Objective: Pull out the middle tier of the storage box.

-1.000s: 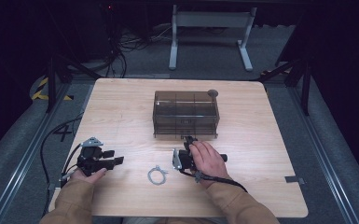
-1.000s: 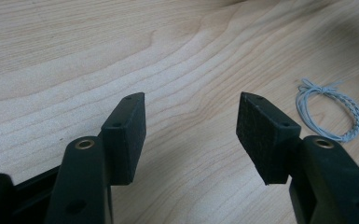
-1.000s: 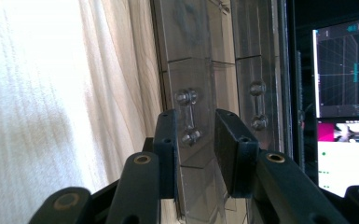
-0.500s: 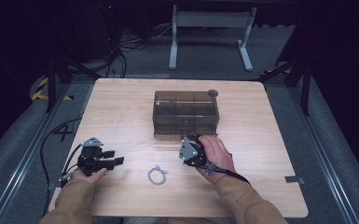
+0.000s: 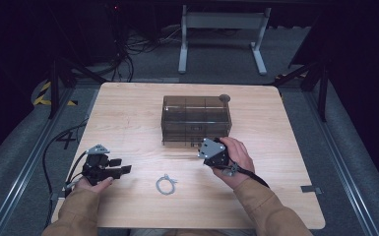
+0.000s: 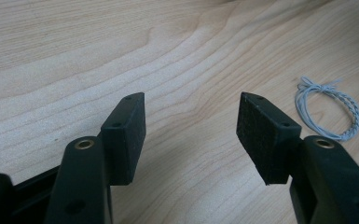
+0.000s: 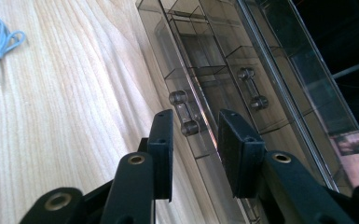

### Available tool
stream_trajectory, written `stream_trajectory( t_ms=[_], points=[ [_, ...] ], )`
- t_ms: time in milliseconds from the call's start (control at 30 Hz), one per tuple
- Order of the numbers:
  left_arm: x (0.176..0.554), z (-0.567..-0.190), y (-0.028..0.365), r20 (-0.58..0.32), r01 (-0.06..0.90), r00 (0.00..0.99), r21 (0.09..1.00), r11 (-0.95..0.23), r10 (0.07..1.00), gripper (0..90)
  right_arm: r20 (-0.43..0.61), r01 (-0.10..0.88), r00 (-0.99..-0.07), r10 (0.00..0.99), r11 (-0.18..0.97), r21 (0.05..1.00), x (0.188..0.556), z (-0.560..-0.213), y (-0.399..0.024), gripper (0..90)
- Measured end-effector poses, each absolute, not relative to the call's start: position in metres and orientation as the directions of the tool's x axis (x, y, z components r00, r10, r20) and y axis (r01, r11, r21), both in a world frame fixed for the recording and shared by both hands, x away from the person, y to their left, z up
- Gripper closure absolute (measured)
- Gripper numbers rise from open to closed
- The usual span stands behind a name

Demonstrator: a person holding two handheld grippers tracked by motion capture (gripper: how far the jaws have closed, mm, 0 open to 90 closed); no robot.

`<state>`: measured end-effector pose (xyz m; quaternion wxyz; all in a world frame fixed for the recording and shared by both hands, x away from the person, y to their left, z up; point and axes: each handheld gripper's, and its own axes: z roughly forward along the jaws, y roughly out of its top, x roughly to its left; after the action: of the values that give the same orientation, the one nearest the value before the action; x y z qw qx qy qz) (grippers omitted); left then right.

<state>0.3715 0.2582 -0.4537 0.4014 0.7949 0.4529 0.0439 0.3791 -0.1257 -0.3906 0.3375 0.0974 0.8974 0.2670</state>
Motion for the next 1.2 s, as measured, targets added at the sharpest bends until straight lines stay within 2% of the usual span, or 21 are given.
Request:
stream_trajectory(
  t_ms=[133, 367, 633, 1200],
  points=[
    [0.371, -0.454, 0.258, -0.294, 0.685, 0.586, 0.677, -0.267, 0.755, 43.3, -0.475, 0.013, -0.803, 0.359, 0.808, 0.589, 0.385, -0.387, -0.133, 63.1],
    [0.372, -0.454, 0.258, -0.293, 0.684, 0.589, 0.677, -0.272, 0.753, 43.3, -0.359, 0.069, -0.848, 0.391, 0.752, 0.656, 0.397, -0.378, -0.145, 62.0],
    [0.372, -0.454, 0.258, -0.297, 0.687, 0.585, 0.676, -0.266, 0.755, 43.3, -0.258, 0.14, -0.879, 0.401, 0.735, 0.664, 0.413, -0.375, -0.158, 60.0],
    [0.373, -0.454, 0.257, -0.295, 0.686, 0.588, 0.675, -0.27, 0.753, 43.3, -0.114, 0.248, -0.896, 0.429, 0.697, 0.672, 0.439, -0.368, -0.176, 54.0]
  ],
)
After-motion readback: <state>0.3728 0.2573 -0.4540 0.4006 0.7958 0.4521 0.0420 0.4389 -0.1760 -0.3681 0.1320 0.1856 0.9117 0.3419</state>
